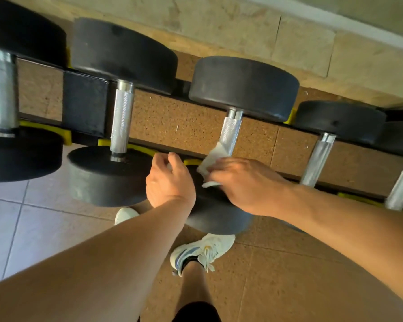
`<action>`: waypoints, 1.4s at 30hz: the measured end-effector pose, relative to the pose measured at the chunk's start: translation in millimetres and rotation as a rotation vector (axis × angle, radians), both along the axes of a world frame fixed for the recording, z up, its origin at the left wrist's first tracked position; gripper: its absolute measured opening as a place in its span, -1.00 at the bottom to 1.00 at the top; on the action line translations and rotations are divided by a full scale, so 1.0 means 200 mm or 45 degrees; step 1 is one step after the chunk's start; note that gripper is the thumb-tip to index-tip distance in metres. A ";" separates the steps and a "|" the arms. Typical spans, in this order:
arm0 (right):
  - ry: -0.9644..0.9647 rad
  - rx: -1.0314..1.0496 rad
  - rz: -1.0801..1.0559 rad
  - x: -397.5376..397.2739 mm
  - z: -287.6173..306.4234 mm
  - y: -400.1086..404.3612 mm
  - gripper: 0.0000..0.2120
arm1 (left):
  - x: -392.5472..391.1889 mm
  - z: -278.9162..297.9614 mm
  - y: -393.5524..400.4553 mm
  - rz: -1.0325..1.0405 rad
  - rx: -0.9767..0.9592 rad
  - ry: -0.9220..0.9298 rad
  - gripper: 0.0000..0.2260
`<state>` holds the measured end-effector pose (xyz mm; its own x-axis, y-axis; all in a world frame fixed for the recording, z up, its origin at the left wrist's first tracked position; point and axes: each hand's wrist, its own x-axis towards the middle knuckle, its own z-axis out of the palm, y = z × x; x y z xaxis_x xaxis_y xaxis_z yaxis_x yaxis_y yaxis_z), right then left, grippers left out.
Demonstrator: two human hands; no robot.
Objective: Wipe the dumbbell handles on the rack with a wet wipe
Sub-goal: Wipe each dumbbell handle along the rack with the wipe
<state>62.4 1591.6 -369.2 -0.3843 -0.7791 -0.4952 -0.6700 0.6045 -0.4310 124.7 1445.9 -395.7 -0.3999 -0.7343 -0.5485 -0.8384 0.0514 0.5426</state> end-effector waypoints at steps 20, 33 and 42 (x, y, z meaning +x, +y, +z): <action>-0.424 -0.141 -0.568 0.01 0.02 -0.05 -0.74 | 0.00 -0.01 0.00 0.036 -0.007 0.013 -0.75; 0.346 0.201 0.119 -0.09 -0.09 -0.13 -0.73 | 0.00 0.00 0.00 0.032 -0.012 -0.010 -0.76; -0.381 -0.480 -2.260 0.19 0.07 0.09 -0.87 | 0.01 -0.01 0.00 0.028 0.015 0.030 -0.75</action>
